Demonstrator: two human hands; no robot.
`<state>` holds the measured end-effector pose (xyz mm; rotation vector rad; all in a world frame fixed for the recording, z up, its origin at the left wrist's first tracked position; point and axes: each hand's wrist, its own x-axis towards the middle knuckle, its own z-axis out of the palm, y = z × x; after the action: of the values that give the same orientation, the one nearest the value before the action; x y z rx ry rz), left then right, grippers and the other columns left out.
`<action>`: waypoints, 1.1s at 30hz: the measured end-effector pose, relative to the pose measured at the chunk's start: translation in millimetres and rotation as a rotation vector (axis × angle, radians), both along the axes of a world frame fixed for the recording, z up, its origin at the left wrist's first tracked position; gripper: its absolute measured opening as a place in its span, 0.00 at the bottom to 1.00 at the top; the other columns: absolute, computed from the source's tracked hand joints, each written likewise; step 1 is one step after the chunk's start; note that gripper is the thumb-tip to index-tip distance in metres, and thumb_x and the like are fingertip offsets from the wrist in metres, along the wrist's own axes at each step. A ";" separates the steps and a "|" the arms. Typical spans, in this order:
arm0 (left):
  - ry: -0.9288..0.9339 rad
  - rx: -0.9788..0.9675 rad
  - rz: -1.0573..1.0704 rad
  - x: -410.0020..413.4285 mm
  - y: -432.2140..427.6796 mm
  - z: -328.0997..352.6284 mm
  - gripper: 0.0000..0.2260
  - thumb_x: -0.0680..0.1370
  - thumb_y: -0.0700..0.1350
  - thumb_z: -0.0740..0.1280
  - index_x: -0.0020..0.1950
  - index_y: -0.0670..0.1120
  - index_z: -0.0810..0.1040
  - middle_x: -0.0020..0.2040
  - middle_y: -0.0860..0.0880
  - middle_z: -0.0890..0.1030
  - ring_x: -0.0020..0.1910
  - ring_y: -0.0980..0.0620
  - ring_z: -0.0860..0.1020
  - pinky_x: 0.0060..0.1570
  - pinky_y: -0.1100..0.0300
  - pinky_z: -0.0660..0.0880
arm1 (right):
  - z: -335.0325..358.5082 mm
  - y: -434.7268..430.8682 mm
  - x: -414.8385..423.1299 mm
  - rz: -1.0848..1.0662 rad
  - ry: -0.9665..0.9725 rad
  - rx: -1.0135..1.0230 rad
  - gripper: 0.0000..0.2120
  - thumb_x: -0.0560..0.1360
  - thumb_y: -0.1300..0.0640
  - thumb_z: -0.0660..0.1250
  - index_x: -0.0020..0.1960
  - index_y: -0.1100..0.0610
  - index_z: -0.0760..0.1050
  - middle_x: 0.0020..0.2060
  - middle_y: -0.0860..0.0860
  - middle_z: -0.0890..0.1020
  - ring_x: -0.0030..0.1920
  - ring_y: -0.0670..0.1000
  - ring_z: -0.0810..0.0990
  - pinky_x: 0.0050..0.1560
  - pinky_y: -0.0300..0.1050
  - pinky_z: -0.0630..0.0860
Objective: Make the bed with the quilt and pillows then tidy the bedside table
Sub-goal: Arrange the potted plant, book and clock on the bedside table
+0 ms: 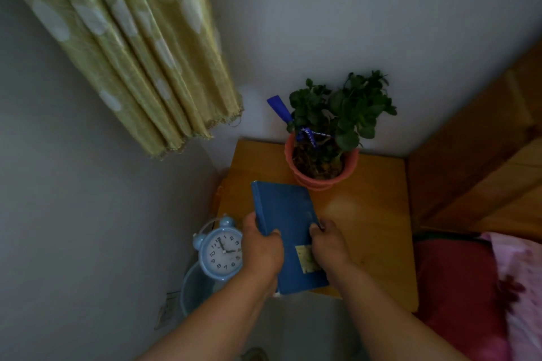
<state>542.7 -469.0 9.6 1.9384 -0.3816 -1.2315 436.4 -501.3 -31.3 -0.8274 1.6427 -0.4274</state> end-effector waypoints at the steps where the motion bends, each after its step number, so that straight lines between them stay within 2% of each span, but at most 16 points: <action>1: 0.023 0.003 -0.007 -4.5 0.6 4.2 0.18 0.79 0.35 0.61 0.63 0.53 0.67 0.50 0.50 0.78 0.49 0.48 0.79 0.51 0.46 0.79 | -0.1 -0.1 -6.1 -0.022 0.018 0.017 0.14 0.82 0.57 0.56 0.65 0.58 0.71 0.58 0.52 0.78 0.55 0.54 0.77 0.57 0.48 0.74; 3: 0.076 0.018 -0.014 -12.0 -0.4 9.3 0.16 0.79 0.35 0.61 0.60 0.54 0.68 0.49 0.50 0.78 0.48 0.47 0.79 0.48 0.46 0.80 | 0.3 0.2 -17.1 -0.084 0.038 0.045 0.14 0.81 0.58 0.56 0.63 0.60 0.73 0.57 0.56 0.79 0.54 0.56 0.78 0.58 0.53 0.76; 5: 0.111 0.038 -0.059 -20.8 0.5 9.8 0.15 0.79 0.35 0.61 0.61 0.52 0.69 0.50 0.49 0.79 0.48 0.46 0.80 0.47 0.46 0.80 | 1.3 2.0 -28.5 -0.157 0.085 0.043 0.13 0.81 0.60 0.55 0.62 0.60 0.71 0.55 0.55 0.78 0.50 0.56 0.77 0.51 0.50 0.75; 8: 0.123 0.060 -0.166 -44.6 3.2 5.2 0.14 0.80 0.35 0.60 0.58 0.52 0.68 0.46 0.51 0.78 0.44 0.49 0.79 0.40 0.54 0.79 | 5.5 9.4 -53.7 -0.263 0.185 0.025 0.13 0.79 0.64 0.55 0.62 0.61 0.69 0.52 0.56 0.76 0.44 0.54 0.72 0.45 0.45 0.68; 11: 0.133 0.082 -0.279 -76.0 4.7 -1.4 0.14 0.80 0.33 0.58 0.56 0.53 0.67 0.43 0.54 0.76 0.39 0.55 0.77 0.32 0.62 0.75 | 2.8 23.4 -85.6 -0.316 0.265 0.032 0.13 0.79 0.64 0.55 0.61 0.63 0.69 0.52 0.58 0.76 0.47 0.57 0.73 0.45 0.45 0.67; 14: 0.175 0.088 -0.364 -100.5 -0.8 -12.6 0.14 0.81 0.33 0.57 0.52 0.52 0.71 0.41 0.55 0.77 0.37 0.57 0.76 0.30 0.66 0.74 | -3.6 28.7 -113.2 -0.381 0.306 0.026 0.14 0.79 0.63 0.54 0.63 0.63 0.70 0.57 0.58 0.77 0.52 0.60 0.76 0.49 0.48 0.72; 16: 0.154 0.067 -0.438 -116.9 -7.0 -25.1 0.16 0.80 0.31 0.57 0.57 0.49 0.75 0.45 0.53 0.79 0.38 0.57 0.76 0.32 0.67 0.75 | -13.6 26.4 -131.8 -0.370 0.341 0.011 0.15 0.79 0.62 0.55 0.65 0.62 0.69 0.58 0.59 0.77 0.55 0.61 0.76 0.52 0.50 0.74; 18: 0.125 0.045 -0.466 -124.4 -11.8 -38.6 0.20 0.78 0.28 0.57 0.66 0.44 0.74 0.52 0.49 0.79 0.45 0.54 0.77 0.40 0.66 0.76 | -21.6 21.3 -142.3 -0.319 0.360 -0.016 0.15 0.79 0.61 0.56 0.64 0.61 0.71 0.57 0.58 0.77 0.54 0.60 0.77 0.52 0.49 0.75; 20: 0.093 0.035 -0.486 -130.6 -14.6 -59.3 0.21 0.78 0.28 0.58 0.69 0.43 0.72 0.54 0.50 0.78 0.50 0.53 0.77 0.46 0.64 0.76 | -34.9 16.7 -152.1 -0.275 0.328 -0.045 0.17 0.75 0.61 0.56 0.62 0.58 0.73 0.56 0.58 0.78 0.51 0.58 0.78 0.54 0.54 0.77; 23: 0.014 0.009 -0.542 -132.7 -15.9 -85.6 0.22 0.76 0.31 0.62 0.69 0.46 0.72 0.58 0.49 0.78 0.55 0.50 0.78 0.56 0.56 0.78 | -56.5 11.9 -159.7 -0.196 0.265 -0.023 0.24 0.70 0.61 0.57 0.66 0.55 0.70 0.58 0.58 0.75 0.54 0.58 0.77 0.58 0.57 0.77; 25: -0.110 0.009 -0.619 -132.9 -16.4 -95.4 0.25 0.75 0.35 0.67 0.70 0.51 0.69 0.64 0.48 0.72 0.59 0.49 0.75 0.62 0.56 0.74 | -50.9 12.6 -157.1 -0.126 0.284 -0.003 0.32 0.66 0.56 0.59 0.71 0.55 0.64 0.61 0.59 0.73 0.58 0.59 0.74 0.61 0.57 0.75; 27: -0.273 0.028 -0.723 -130.5 -13.6 -97.1 0.30 0.74 0.40 0.71 0.73 0.49 0.64 0.66 0.48 0.64 0.61 0.51 0.70 0.64 0.62 0.69 | -42.3 18.9 -155.0 -0.032 0.350 -0.032 0.38 0.71 0.54 0.66 0.77 0.56 0.54 0.69 0.59 0.66 0.66 0.60 0.68 0.68 0.55 0.67; 30: -0.380 -0.051 -0.868 -120.5 0.9 -92.4 0.43 0.69 0.47 0.76 0.77 0.51 0.56 0.71 0.49 0.55 0.71 0.48 0.61 0.70 0.55 0.66 | -26.4 35.5 -161.7 0.196 0.435 -0.233 0.51 0.72 0.51 0.72 0.78 0.50 0.35 0.77 0.54 0.46 0.76 0.58 0.50 0.75 0.52 0.51; 32: -0.397 -0.094 -1.027 -108.4 17.6 -88.4 0.50 0.69 0.48 0.77 0.79 0.55 0.45 0.77 0.55 0.40 0.77 0.51 0.47 0.74 0.55 0.59 | -19.4 48.6 -166.0 0.469 0.494 -0.281 0.54 0.70 0.44 0.72 0.74 0.40 0.31 0.76 0.50 0.32 0.76 0.57 0.37 0.75 0.56 0.43; 33: -0.445 -0.129 -1.138 -101.9 24.7 -88.5 0.51 0.69 0.49 0.76 0.78 0.56 0.42 0.75 0.57 0.33 0.77 0.53 0.41 0.75 0.58 0.55 | -19.4 54.0 -168.4 0.597 0.531 -0.257 0.53 0.70 0.42 0.72 0.73 0.38 0.30 0.73 0.48 0.27 0.75 0.58 0.32 0.74 0.58 0.41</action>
<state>440.8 -444.3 -78.8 1.8611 -1.9253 -1.3157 268.1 -447.3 -50.7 -1.6701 1.7221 0.0153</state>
